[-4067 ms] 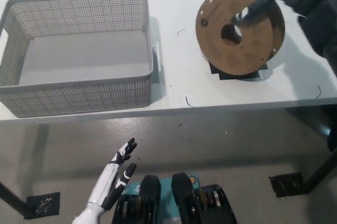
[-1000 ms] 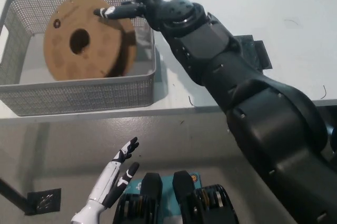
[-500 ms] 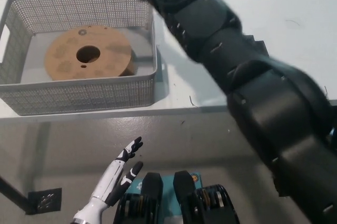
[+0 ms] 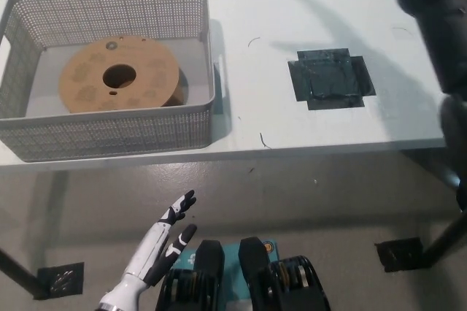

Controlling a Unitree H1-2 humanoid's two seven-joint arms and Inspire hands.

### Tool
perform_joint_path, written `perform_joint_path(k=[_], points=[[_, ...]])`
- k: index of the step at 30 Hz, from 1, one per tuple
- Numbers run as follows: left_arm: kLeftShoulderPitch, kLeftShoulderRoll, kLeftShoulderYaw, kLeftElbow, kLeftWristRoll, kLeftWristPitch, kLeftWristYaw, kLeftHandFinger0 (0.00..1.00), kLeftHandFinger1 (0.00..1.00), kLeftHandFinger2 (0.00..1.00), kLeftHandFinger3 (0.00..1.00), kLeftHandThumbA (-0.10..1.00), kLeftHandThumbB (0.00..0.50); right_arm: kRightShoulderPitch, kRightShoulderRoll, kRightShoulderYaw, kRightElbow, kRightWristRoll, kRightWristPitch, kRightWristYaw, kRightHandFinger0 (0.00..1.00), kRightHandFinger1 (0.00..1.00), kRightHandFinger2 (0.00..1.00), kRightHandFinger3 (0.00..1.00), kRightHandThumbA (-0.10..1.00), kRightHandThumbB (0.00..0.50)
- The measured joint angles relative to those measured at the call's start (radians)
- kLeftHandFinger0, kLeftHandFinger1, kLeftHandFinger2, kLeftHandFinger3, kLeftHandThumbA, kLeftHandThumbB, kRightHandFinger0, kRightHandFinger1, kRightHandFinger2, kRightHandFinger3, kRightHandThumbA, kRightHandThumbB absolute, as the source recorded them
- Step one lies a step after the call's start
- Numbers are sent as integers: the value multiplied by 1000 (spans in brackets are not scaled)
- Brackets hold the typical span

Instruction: Use the right hand to pick up a 3d printing filament and place it into a container on the left side

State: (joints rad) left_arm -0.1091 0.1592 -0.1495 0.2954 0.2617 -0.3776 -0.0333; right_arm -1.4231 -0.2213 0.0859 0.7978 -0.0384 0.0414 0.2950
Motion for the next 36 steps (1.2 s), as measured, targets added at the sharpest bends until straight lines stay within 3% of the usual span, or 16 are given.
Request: perform_joint_path(k=[2,7,10,13,18,25,28,31,33,36], points=[[0,0,0,1,0,0,0,1000,1000,1000,1000,1000,181,35,-12,-1,-49,0,9,3,1000,1000,1000,1000,1000,406],[2,-1,0,4,0,0,0,1000,1000,1000,1000,1000,173,197,-31,-6,-239,3,33,11,1000,1000,1000,1000,1000,362],[2,-1,0,6,0,0,0,1000,1000,1000,1000,1000,196,278,-31,-7,-323,8,42,14,1000,1000,1000,1000,1000,417],[3,-1,-1,9,0,0,0,1000,1000,1000,1000,1000,203,362,-30,-7,-410,11,54,15,1000,1000,1000,1000,1000,410],[3,-1,-1,20,0,0,0,1000,1000,1000,1000,1000,204,506,-26,-6,-571,12,65,15,1000,1000,1000,1000,1000,474],[7,-1,-2,34,0,1,0,1000,1000,1000,1000,1000,207,702,9,5,-798,11,85,15,1000,1000,1000,1000,1000,381],[10,-2,-2,35,0,1,0,1000,1000,1000,1000,1000,206,772,25,16,-891,10,88,15,1000,1000,1000,1000,1000,366],[13,-3,-3,35,0,1,0,1000,1000,1000,1000,1000,197,848,43,33,-994,11,89,15,1000,1000,1000,1000,1000,374],[14,-4,-3,35,0,1,0,1000,1000,1000,1000,1000,193,893,52,43,-1070,11,90,15,1000,1000,1000,1000,1000,350],[15,-4,-3,35,0,1,0,1000,1000,1000,1000,1000,203,952,66,60,-1170,12,90,15,1000,1000,1000,1000,1000,389]])
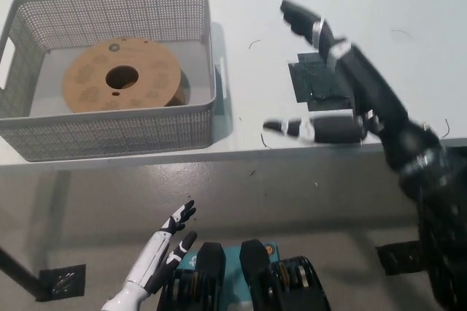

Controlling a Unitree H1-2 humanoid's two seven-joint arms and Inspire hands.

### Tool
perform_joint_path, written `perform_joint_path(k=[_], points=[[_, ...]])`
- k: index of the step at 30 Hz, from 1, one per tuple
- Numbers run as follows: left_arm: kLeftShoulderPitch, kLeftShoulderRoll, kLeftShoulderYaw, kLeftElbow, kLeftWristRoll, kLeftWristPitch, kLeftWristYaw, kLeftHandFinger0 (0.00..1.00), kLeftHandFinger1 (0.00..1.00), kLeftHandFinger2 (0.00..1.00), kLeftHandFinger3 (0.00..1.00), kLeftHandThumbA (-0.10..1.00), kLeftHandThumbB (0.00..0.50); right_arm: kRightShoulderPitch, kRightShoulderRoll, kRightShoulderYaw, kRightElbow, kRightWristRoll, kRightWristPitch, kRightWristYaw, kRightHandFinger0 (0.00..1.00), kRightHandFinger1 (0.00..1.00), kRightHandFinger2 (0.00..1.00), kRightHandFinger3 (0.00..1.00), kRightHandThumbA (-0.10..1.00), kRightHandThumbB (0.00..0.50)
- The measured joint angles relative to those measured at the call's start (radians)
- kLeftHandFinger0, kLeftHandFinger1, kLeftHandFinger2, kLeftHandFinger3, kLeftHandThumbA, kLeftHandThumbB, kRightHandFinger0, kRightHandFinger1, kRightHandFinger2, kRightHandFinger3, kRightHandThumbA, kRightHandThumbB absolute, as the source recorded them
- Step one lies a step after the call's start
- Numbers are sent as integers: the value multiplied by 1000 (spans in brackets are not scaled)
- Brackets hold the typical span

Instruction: Use the right hand to pick up a 3d printing filament and place it into a container on the left side

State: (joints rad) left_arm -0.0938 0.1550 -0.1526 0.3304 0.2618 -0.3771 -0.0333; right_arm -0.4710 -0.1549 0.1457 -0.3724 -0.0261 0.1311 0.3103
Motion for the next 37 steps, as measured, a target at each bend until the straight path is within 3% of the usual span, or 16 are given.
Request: perform_joint_path(k=[3,6,10,11,12,14,18,19,20,25,31,34,37], points=[[0,-1,0,0,0,0,0,1000,1000,1000,1000,1000,197,67,18,18,-112,1,-4,0,1000,1000,1000,1000,1000,359],[0,-3,0,-2,-1,-2,0,1000,1000,1000,1000,1000,190,158,42,40,-235,3,-32,-2,1000,1000,1000,1000,1000,397],[0,-5,0,-4,-3,-4,0,1000,1000,1000,1000,1000,196,279,68,51,-269,5,-75,-3,1000,1000,1000,1000,1000,378],[-1,-6,0,-4,-4,-6,0,1000,1000,1000,1000,1000,193,320,67,50,-240,-1,-93,-6,1000,1000,1000,1000,1000,296],[-1,-6,0,-4,-4,-7,0,1000,1000,1000,1000,1000,192,344,66,49,-214,-8,-106,-9,1000,1000,1000,1000,1000,368],[-1,-7,0,-4,-4,-9,0,1000,1000,1000,1000,1000,189,372,64,48,-167,-26,-128,-15,1000,1000,1000,1000,1000,376],[-2,-8,0,-4,-4,-10,0,1000,1000,1000,1000,1000,183,392,64,40,29,-72,-195,-43,1000,1000,1000,1000,1000,328],[-2,-8,0,-4,-4,-10,0,1000,1000,1000,1000,1000,177,392,64,40,66,-77,-206,-48,1000,1000,1000,1000,1000,275],[-3,-7,0,-4,-4,-10,1,1000,1000,1000,1000,1000,179,392,65,38,118,-85,-225,-58,1000,1000,1000,1000,1000,334],[-6,-8,1,-4,-4,-11,1,1000,1000,1000,1000,1000,191,377,67,34,337,-123,-288,-98,1000,1000,1000,1000,1000,263],[-12,-8,1,-4,-4,-12,1,1000,1000,1000,1000,1000,188,367,65,33,491,-154,-318,-125,1000,1000,1000,1000,1000,256],[-14,-9,4,-4,-7,-17,1,1000,1000,1000,1000,1000,208,364,62,34,540,-160,-319,-127,1000,1000,1000,1000,1000,228],[-14,-12,7,-4,-8,-22,2,1000,1000,1000,1000,1000,196,357,60,34,573,-160,-319,-127,1000,1000,1000,1000,1000,211]])
